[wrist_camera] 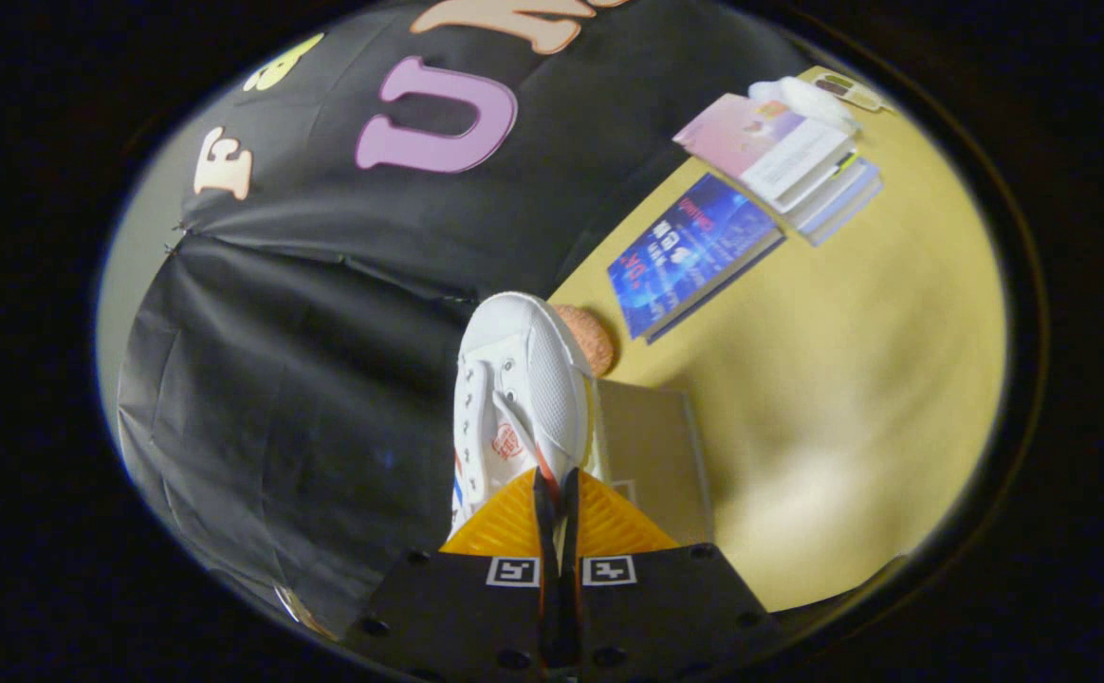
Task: Open the storage box then place both shoes into the box .Put the left shoe in first, then the right shoe, with the right side of both shoes facing outward in a uniform manner.
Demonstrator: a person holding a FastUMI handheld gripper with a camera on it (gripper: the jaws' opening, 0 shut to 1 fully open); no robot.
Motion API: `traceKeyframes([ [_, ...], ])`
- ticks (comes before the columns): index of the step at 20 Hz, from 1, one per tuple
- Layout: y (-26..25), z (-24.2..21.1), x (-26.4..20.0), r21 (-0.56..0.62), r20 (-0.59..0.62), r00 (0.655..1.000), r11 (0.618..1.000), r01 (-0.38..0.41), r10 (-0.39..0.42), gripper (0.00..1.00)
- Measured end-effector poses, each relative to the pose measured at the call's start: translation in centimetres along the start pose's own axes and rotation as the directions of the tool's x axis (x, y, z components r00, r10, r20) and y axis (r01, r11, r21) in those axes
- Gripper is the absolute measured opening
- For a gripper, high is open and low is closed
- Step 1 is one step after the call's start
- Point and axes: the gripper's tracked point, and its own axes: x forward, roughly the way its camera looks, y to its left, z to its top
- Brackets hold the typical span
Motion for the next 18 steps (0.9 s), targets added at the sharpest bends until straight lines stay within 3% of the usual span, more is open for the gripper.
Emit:
traceKeyframes([
  [3,0.9,-3.0,3.3,-0.028,-0.065,0.997,0.999,0.034,-0.036,0.02],
  [10,-2.6,-7.2,6.6,-0.113,-0.099,0.969,0.970,0.214,-0.225,0.03],
  [14,-3.9,-7.4,6.7,-0.124,-0.077,0.955,0.953,0.276,-0.287,0.03],
  [17,-3.7,-7.3,7.1,-0.100,-0.069,0.956,0.956,0.277,-0.284,0.04],
  [18,-3.7,-7.4,7.0,-0.097,-0.072,0.955,0.955,0.280,-0.288,0.11],
])
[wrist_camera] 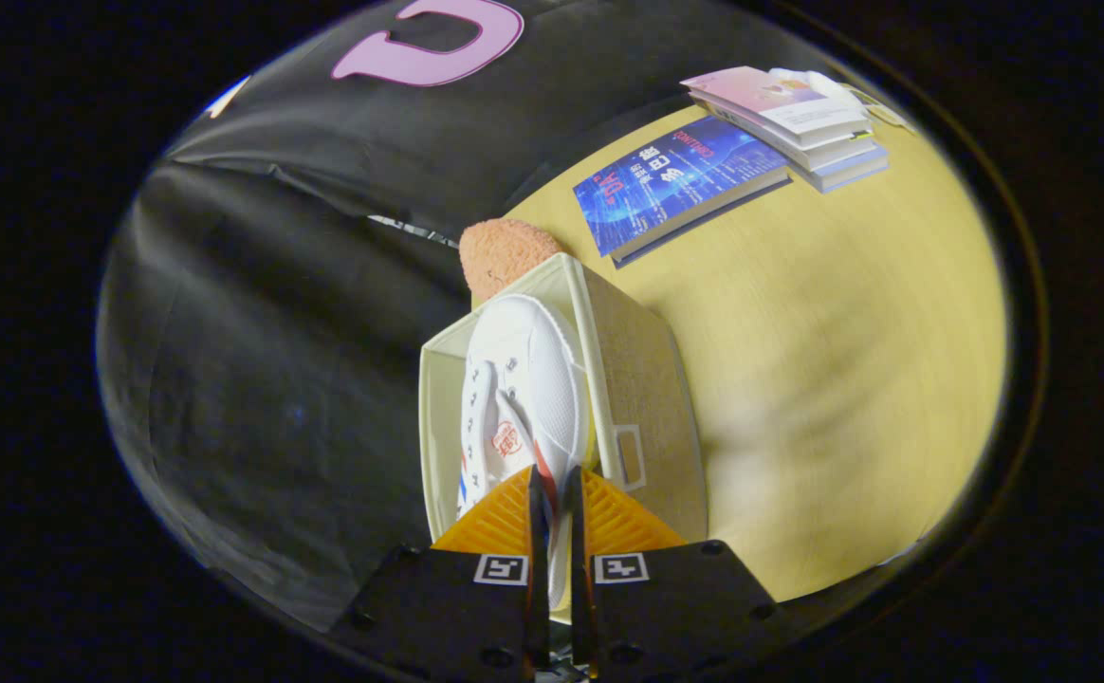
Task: Open the storage box then place both shoes into the box .Put the left shoe in first, then the right shoe, with the right side of both shoes facing outward in a uniform manner.
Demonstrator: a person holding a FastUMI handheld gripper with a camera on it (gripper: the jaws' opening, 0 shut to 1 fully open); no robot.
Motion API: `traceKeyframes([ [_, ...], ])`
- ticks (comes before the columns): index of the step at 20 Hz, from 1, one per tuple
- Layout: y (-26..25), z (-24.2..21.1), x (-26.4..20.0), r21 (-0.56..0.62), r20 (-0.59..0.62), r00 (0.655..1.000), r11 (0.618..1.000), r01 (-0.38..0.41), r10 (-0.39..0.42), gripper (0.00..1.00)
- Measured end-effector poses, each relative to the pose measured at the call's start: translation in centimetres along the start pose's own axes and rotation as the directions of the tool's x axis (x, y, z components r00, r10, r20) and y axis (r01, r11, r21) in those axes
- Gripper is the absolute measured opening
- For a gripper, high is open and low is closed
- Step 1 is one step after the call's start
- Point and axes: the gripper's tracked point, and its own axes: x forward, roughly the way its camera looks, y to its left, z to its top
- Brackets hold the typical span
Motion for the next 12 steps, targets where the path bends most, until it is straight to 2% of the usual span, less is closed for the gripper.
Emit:
traceKeyframes([
  [1,0.0,0.3,-0.2,0.014,0.003,1.000,1.000,-0.007,0.007,0.11],
  [3,1.8,0.9,-0.9,0.061,0.018,0.996,0.995,-0.084,0.083,0.23],
  [12,1.6,2.0,-1.2,0.058,0.057,0.994,0.994,-0.095,0.091,0.20],
])
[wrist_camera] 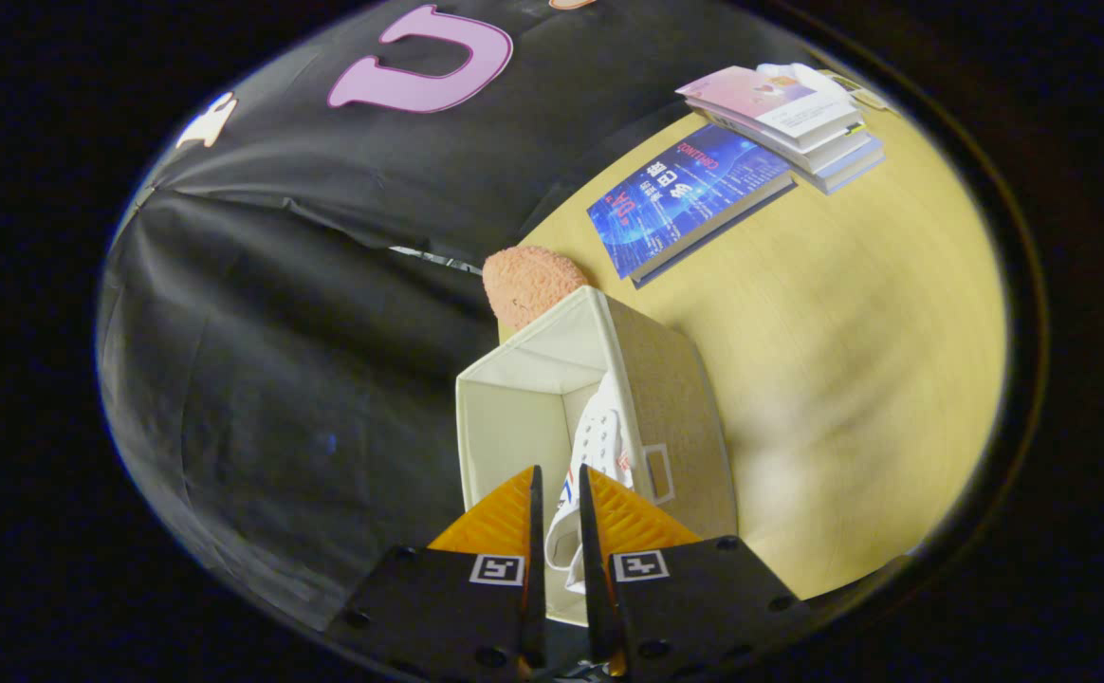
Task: Open the storage box then place both shoes into the box .Put the left shoe in first, then the right shoe, with the right side of both shoes facing outward in a uniform manner.
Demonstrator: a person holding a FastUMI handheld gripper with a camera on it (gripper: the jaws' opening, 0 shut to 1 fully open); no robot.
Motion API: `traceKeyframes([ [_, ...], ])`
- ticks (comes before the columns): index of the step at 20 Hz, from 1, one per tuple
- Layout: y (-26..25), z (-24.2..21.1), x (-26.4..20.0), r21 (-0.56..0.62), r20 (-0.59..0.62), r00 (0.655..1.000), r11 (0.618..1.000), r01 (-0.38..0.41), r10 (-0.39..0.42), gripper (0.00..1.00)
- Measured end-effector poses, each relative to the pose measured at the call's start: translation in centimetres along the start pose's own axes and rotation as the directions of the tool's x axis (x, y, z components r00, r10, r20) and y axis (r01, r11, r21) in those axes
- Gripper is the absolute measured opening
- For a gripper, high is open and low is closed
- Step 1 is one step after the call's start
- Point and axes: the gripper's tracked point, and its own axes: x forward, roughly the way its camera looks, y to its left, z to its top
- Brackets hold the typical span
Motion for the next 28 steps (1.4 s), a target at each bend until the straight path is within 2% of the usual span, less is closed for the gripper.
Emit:
traceKeyframes([
  [3,-0.4,0.8,-0.4,-0.023,0.030,1.000,1.000,0.004,-0.003,0.20],
  [7,-2.2,3.9,-2.2,-0.087,0.129,0.991,0.995,0.041,-0.029,0.20],
  [11,-3.7,9.2,-5.5,-0.198,0.298,0.954,0.974,0.107,-0.044,0.20],
  [16,-2.3,15.5,-12.5,-0.324,0.510,0.860,0.925,0.197,-0.005,0.20],
  [21,2.8,20.2,-20.7,-0.443,0.666,0.742,0.840,0.312,0.075,0.20],
  [23,5.3,21.1,-23.6,-0.480,0.701,0.703,0.811,0.335,0.124,0.20],
  [28,10.2,24.2,-30.3,-0.504,0.766,0.604,0.788,0.352,0.220,0.19],
])
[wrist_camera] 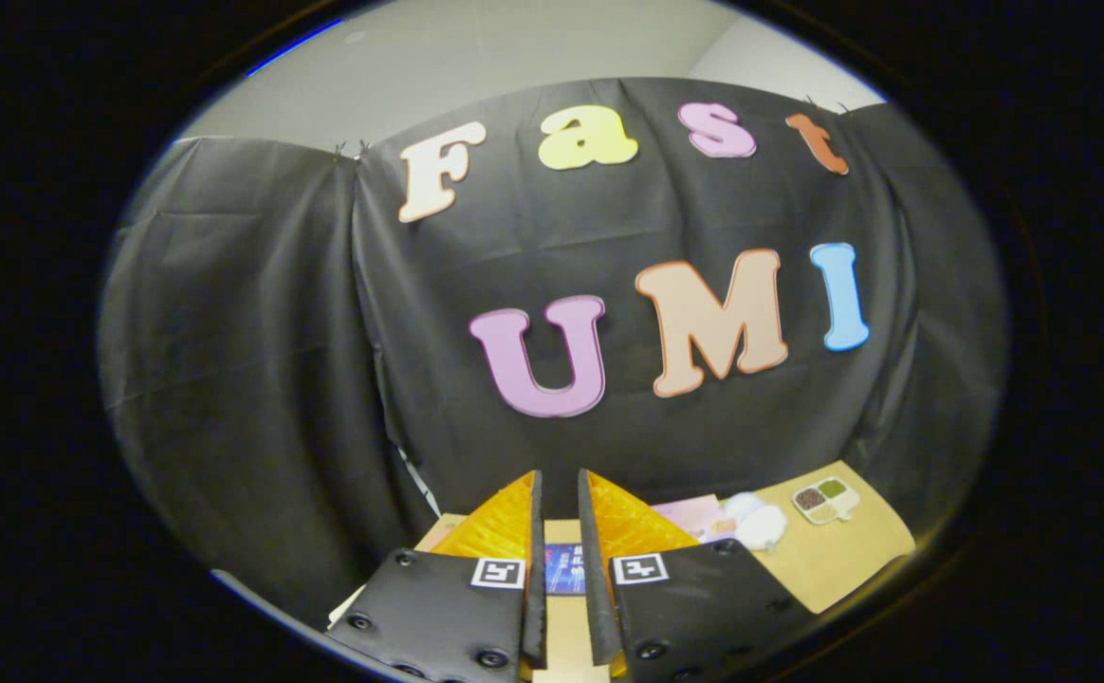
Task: Open the storage box then place both shoes into the box .Put the left shoe in first, then the right shoe, with the right side of both shoes facing outward in a uniform manner.
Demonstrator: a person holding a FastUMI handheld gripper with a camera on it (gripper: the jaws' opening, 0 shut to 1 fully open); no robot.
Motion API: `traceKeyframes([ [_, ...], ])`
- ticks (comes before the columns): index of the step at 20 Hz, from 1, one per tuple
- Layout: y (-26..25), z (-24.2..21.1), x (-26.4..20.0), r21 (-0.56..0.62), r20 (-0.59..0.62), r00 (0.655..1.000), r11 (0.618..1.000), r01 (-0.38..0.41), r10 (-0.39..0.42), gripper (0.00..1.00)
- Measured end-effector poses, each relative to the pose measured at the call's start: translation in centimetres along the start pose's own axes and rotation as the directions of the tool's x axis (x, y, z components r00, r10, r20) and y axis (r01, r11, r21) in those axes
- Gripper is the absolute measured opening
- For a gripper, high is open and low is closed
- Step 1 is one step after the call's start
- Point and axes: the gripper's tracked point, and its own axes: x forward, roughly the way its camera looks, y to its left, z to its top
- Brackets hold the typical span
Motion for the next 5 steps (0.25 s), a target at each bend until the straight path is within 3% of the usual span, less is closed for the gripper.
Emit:
traceKeyframes([
  [5,-1.1,5.1,-1.2,-0.054,0.093,0.995,0.998,0.026,-0.020,0.19],
])
